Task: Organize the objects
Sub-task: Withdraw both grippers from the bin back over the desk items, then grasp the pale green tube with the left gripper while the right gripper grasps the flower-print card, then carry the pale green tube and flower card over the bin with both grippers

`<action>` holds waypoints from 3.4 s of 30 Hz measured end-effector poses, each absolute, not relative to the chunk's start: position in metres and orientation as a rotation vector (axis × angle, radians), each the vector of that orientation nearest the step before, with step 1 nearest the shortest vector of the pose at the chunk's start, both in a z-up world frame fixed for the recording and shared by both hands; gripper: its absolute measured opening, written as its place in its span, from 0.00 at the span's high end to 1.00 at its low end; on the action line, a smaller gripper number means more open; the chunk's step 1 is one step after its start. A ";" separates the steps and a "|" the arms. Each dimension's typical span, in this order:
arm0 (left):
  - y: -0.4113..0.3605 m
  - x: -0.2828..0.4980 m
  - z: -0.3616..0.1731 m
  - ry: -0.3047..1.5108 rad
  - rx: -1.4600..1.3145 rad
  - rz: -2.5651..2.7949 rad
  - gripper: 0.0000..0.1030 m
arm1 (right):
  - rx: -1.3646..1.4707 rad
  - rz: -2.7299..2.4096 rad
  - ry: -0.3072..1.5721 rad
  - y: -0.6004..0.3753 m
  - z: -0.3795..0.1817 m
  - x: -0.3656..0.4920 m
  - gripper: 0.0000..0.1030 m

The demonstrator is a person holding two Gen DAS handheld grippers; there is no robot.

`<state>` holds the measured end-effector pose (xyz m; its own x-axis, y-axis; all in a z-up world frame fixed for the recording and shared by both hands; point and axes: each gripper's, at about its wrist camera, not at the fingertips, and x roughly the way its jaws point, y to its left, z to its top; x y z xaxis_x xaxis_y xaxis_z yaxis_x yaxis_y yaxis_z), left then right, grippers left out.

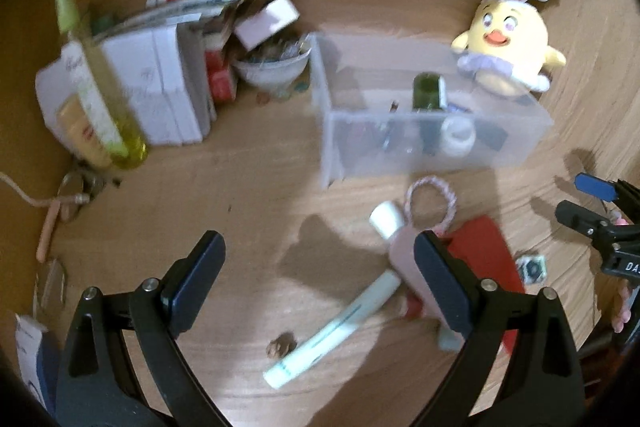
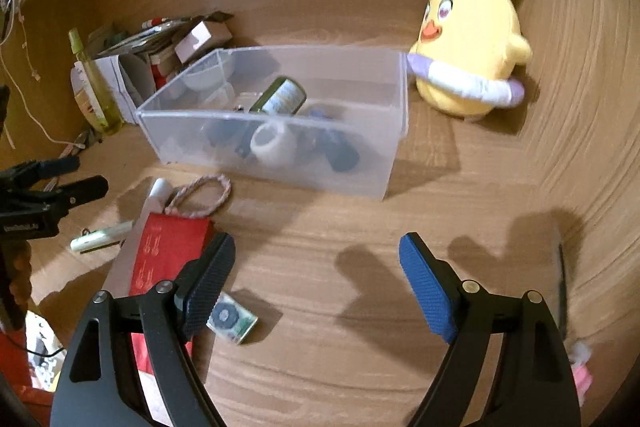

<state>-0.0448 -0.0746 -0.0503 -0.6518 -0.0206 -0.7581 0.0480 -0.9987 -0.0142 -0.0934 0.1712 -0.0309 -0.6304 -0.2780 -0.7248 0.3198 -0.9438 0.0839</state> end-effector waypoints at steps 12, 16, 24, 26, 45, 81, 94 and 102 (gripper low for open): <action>-0.083 -0.026 -0.088 0.059 1.451 -2.736 0.06 | 1.254 -2.420 0.000 0.155 -0.066 -0.073 0.20; -0.085 -0.026 -0.094 0.082 1.458 -2.726 0.06 | 1.246 -2.410 0.048 0.146 -0.068 -0.064 0.20; -0.091 -0.027 -0.094 0.148 1.447 -2.747 0.20 | 1.206 -2.414 0.127 0.134 -0.068 -0.057 0.33; -0.089 -0.027 -0.092 0.144 1.450 -2.763 0.30 | 1.204 -2.400 0.122 0.134 -0.068 -0.058 0.40; -0.075 -0.030 -0.088 0.218 1.567 -2.833 0.86 | 1.209 -2.451 0.035 0.150 -0.069 -0.069 0.77; -0.061 -0.044 0.008 0.165 1.036 -3.053 0.86 | 0.918 -2.563 -0.025 0.150 0.005 -0.095 0.78; -0.051 -0.063 0.035 0.199 0.926 -3.120 0.86 | 0.803 -2.608 -0.035 0.154 0.037 -0.111 0.78; -0.056 -0.074 0.055 0.224 0.837 -3.138 0.86 | 0.760 -2.630 -0.054 0.157 0.049 -0.125 0.78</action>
<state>-0.0743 -0.0559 0.0552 -0.8618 0.1450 -0.4861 -0.0744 -0.9840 -0.1616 -0.1246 0.1569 0.0488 -0.7716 -0.3877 -0.5043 0.3669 -0.9189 0.1452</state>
